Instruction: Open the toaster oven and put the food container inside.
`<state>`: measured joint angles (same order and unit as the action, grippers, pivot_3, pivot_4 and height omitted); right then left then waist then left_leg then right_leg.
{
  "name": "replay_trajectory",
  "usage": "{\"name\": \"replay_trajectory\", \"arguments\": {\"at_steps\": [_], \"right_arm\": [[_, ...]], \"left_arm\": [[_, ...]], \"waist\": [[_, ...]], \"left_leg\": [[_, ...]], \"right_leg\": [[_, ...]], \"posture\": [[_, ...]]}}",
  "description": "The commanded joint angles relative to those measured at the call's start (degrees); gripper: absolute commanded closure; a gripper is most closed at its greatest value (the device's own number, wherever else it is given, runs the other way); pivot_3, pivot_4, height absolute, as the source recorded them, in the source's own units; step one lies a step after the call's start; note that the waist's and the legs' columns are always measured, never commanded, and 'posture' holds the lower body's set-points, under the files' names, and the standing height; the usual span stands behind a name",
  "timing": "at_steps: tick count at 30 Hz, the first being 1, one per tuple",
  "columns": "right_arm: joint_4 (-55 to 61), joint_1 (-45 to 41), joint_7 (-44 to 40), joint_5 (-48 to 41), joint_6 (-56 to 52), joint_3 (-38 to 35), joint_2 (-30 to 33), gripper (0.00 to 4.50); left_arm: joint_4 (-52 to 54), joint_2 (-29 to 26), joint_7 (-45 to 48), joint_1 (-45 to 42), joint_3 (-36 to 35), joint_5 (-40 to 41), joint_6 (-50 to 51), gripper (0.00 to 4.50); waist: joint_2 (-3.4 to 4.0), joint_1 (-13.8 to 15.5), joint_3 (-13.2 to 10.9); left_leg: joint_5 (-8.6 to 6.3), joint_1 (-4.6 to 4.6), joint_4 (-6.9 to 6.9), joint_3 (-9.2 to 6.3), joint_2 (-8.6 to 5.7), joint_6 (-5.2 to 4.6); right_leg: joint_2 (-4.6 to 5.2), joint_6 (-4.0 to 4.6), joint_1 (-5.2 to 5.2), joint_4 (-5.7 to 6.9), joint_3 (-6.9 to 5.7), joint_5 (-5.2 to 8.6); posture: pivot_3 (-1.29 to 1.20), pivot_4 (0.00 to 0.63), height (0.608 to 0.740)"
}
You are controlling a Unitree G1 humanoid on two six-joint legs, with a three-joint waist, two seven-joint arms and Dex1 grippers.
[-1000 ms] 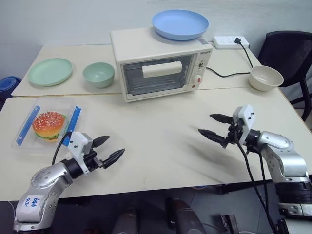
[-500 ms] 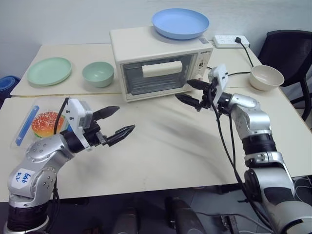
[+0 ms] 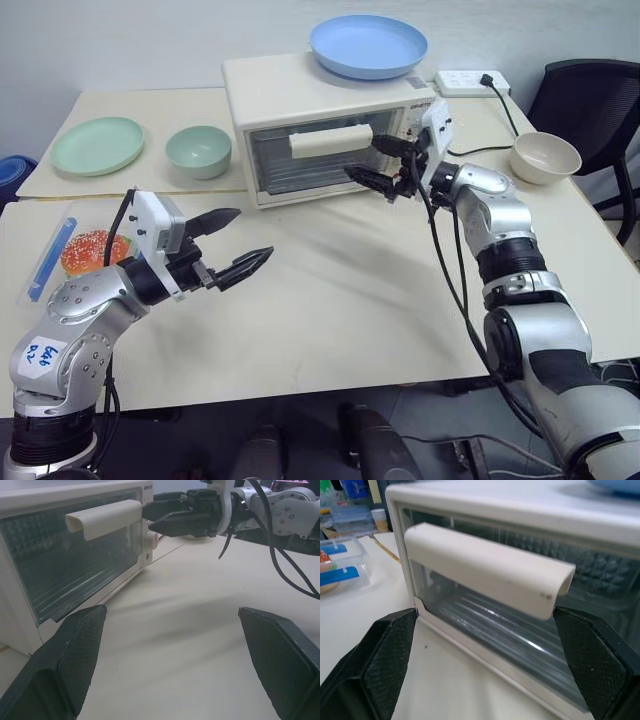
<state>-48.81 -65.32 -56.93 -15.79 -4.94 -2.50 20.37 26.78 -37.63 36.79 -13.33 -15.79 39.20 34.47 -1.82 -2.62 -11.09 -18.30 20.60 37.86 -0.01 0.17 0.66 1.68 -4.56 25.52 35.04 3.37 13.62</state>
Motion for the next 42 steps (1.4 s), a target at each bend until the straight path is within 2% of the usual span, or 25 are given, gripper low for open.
{"name": "replay_trajectory", "arguments": {"at_steps": [1,8,13,16,19,21,28,35,38,40,42], "right_arm": [[0.7,-2.0,-1.5,-0.4,1.2,-1.0,-0.2,0.04],[8.3,1.9,-5.9,-2.4,-1.6,-0.8,-0.4,0.04],[14.6,6.2,-6.1,-3.0,-3.7,-0.2,-0.8,0.04],[17.7,9.2,-5.8,-2.9,-4.2,0.1,-1.2,0.00],[19.0,10.9,-5.4,-2.7,-4.5,0.3,-1.5,0.00],[19.4,11.6,-5.1,-2.5,-4.5,0.3,-1.7,0.00],[21.4,13.5,-4.0,-2.7,-5.3,0.1,-2.0,0.00],[28.8,18.7,-2.5,-3.6,-8.0,-0.6,-0.5,0.00],[35.5,24.2,-1.2,-4.3,-11.0,-1.7,2.2,0.00],[40.6,29.1,-0.5,-4.5,-13.0,-2.6,5.4,0.00],[45.5,34.5,-0.2,-5.4,-15.5,-4.1,8.9,0.00]], "left_arm": [[0.2,-0.3,-0.3,-1.8,-0.7,-0.1,-1.2,0.00],[-2.9,0.0,-0.7,-5.1,-0.8,-1.2,-2.2,0.00],[-9.4,0.8,-3.4,-13.1,-0.7,-3.3,-3.5,0.00],[-16.1,0.2,-3.2,-21.1,1.3,-6.8,-6.0,0.61],[-22.7,-0.5,-1.4,-26.9,4.9,-11.7,-9.3,1.53],[-26.6,-0.7,-0.2,-29.6,6.6,-14.3,-11.6,2.25],[-38.3,0.5,5.9,-34.9,12.9,-21.3,-18.7,4.31],[-41.6,2.4,11.1,-36.2,16.2,-23.7,-21.2,4.41],[-39.8,2.4,12.6,-34.6,16.1,-23.3,-20.5,4.41],[-37.9,2.2,13.5,-32.8,15.9,-22.8,-19.4,4.41],[-35.6,1.9,14.2,-30.6,16.0,-22.6,-18.5,4.41]], "waist": [[0.00,-0.2,0.0],[0.04,-0.8,0.0],[0.04,-0.9,0.0],[0.05,-0.9,0.0],[0.05,-1.0,0.0],[0.06,-1.1,0.0],[0.06,-1.3,0.0],[0.05,-0.9,0.0],[0.06,-0.4,0.0],[0.06,-0.2,0.0],[0.06,0.3,0.0]], "left_leg": [[0.00,0.00,0.00,0.00,0.00,0.00],[-0.01,0.03,-0.11,-0.02,0.04,0.02],[-0.01,0.08,-0.16,-0.03,0.08,0.05],[-0.01,0.05,-0.17,0.04,0.07,0.06],[0.00,0.05,-0.16,0.04,0.07,0.09],[0.01,0.03,-0.18,0.09,0.07,0.11],[0.02,0.04,-0.20,0.09,0.07,0.14],[0.02,0.07,-0.18,0.07,0.07,0.14],[0.02,0.26,-0.14,0.06,0.06,0.14],[0.03,0.81,0.10,0.05,-0.01,0.15],[0.03,0.89,0.15,0.06,-0.03,0.16]], "right_leg": [[0.00,0.00,0.00,0.00,0.00,0.00],[-0.03,0.00,0.03,0.05,0.00,0.00],[-0.09,0.00,0.13,0.09,-0.04,0.00],[-0.11,0.00,0.15,0.10,-0.04,0.00],[-0.13,-0.01,0.16,0.13,-0.04,0.00],[-0.13,-0.01,0.17,0.15,0.00,0.00],[-0.13,-0.01,0.21,0.18,0.01,0.00],[-0.10,-0.01,0.24,0.22,0.00,0.00],[-0.09,-0.01,0.41,0.27,0.00,0.00],[-0.03,-0.01,0.96,0.52,0.01,0.00],[-0.02,-0.01,1.06,0.57,0.03,0.00]], "posture": [[0.00,0.150,0.740],[0.00,0.150,0.740],[0.00,0.150,0.740],[0.00,0.150,0.740],[0.00,0.150,0.740],[0.00,0.150,0.740],[0.00,0.150,0.740],[0.00,0.150,0.740],[0.00,0.150,0.740],[0.00,0.150,0.740],[0.00,0.150,0.740]]}}
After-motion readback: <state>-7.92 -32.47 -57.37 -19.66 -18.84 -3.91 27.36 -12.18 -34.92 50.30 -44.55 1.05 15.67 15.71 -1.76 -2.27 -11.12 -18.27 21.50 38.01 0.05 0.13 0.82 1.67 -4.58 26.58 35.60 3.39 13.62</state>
